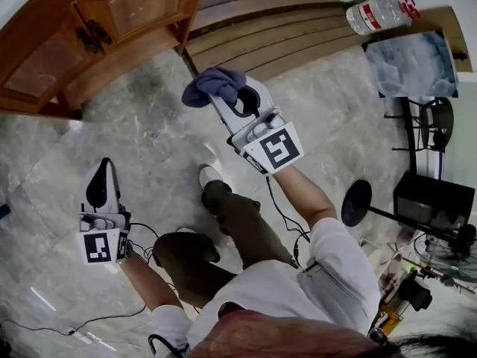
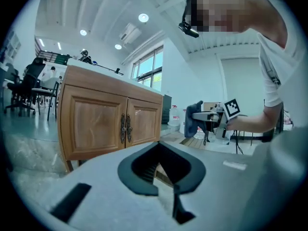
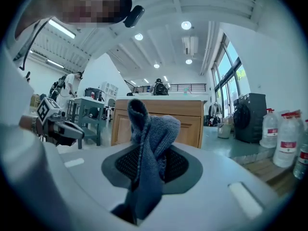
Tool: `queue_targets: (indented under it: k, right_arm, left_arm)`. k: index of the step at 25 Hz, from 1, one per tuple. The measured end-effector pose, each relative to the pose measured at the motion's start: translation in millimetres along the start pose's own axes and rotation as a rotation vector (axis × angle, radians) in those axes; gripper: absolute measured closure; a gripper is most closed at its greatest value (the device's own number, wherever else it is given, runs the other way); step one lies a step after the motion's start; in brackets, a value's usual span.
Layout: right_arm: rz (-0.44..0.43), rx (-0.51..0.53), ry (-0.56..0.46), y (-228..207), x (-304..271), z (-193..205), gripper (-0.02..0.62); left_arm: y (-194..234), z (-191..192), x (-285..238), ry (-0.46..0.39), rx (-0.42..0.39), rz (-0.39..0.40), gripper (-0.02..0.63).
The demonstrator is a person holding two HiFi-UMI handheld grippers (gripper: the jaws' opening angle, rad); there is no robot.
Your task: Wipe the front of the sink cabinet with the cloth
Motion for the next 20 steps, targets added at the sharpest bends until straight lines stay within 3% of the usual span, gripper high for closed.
queue_targets:
  k: [6, 14, 20]
  right_arm:
    - [-0.077, -0.077, 0.018, 25.2, 83.8, -152.3, 0.486]
    - [-0.052, -0.134, -0.101, 53.7, 156.8, -383.4, 0.486]
    - [-0.121, -0.146, -0.097, 65.1, 255.3, -520.1, 0.486]
  left_arm:
    - [-54.7, -148.4, 68.0, -0.021, 0.077, -0.064, 0.601]
    - [-97.7, -363.8, 171.5, -0.048, 0.049, -0.092, 0.601]
    - [-204.0, -472.5, 248.3, -0.015, 0.008, -0.045, 0.601]
Point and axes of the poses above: the fingertips, and each gripper's own axes: x backward along the fingers, y to its left, z out of its underside, the point moved 8 cm from there along x, backward along the fingers, and after that the axes turned 3 degrees about y, right-handed, at the moved point
